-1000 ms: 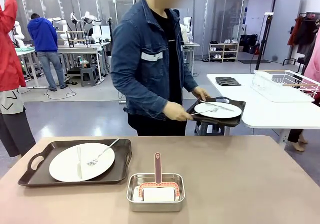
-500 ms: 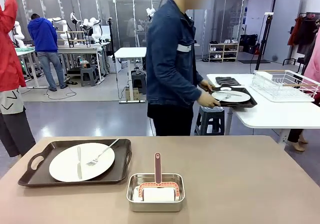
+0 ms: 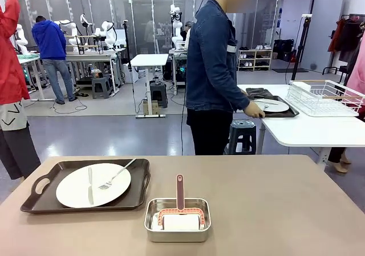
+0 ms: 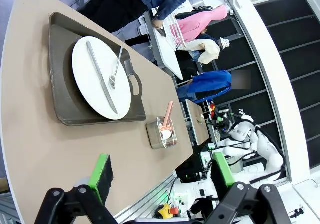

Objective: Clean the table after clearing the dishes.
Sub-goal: When the left (or right) Handle tray is removed, use the left hand (or right hand) to clean the left (or right) side of the table with the Lint Roller.

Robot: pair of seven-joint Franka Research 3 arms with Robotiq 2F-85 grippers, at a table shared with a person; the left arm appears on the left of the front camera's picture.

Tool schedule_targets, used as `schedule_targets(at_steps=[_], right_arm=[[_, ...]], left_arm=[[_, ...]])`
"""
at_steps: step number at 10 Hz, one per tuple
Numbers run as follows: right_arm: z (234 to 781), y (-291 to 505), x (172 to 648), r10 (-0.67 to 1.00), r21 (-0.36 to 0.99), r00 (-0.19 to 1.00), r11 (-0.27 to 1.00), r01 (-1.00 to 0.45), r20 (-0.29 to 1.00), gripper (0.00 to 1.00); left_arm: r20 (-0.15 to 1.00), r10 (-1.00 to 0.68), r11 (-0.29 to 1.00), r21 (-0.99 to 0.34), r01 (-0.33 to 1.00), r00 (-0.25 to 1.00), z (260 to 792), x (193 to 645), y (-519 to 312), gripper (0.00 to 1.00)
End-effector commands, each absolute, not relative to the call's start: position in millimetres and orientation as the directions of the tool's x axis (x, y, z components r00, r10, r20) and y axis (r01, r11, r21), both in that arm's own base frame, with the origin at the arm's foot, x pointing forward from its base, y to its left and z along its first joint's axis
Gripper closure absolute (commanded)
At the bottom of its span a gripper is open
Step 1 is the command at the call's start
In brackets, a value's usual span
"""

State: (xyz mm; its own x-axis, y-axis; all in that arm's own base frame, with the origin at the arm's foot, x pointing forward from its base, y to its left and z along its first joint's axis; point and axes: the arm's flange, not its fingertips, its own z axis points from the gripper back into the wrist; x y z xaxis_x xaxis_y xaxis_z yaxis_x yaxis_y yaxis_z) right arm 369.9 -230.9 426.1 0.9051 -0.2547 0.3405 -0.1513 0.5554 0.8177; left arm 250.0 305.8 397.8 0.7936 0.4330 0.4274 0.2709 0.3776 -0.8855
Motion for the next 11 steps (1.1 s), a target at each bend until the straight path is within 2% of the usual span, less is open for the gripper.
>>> schedule_targets(at_steps=[1, 3, 6, 7, 9, 11], right_arm=[[469.2, -147.7, 410.2, -0.021, 0.676, 0.911, 0.678, -0.289, 0.412, 0.00], [506.9, -36.8, 443.5, 0.252, 0.543, 0.859, 0.687, -0.483, 0.445, 0.00], [506.5, 105.8, 455.2, 0.569, 0.363, 0.720, 0.623, -0.693, 0.396, 0.00], [496.5, 144.3, 454.7, 0.633, 0.321, 0.679, 0.598, -0.734, 0.372, 0.00], [472.5, 189.6, 445.6, 0.701, 0.325, 0.631, 0.543, -0.774, 0.332, 0.00], [455.2, 203.7, 432.8, 0.741, 0.303, 0.603, 0.525, -0.795, 0.296, 0.00]], left_arm=[[0.428, 0.434, 0.374, -0.886, 0.273, 0.793, 398.3, 246.8, 306.9, 0.00], [0.428, 0.434, 0.374, -0.886, 0.273, 0.793, 398.3, 246.8, 306.9, 0.00], [0.428, 0.434, 0.374, -0.886, 0.273, 0.793, 398.3, 246.8, 306.9, 0.00], [0.428, 0.434, 0.374, -0.886, 0.273, 0.793, 398.3, 246.8, 306.9, 0.00], [0.428, 0.434, 0.374, -0.886, 0.273, 0.793, 398.3, 246.8, 306.9, 0.00], [0.428, 0.434, 0.374, -0.886, 0.273, 0.793, 398.3, 246.8, 306.9, 0.00]])
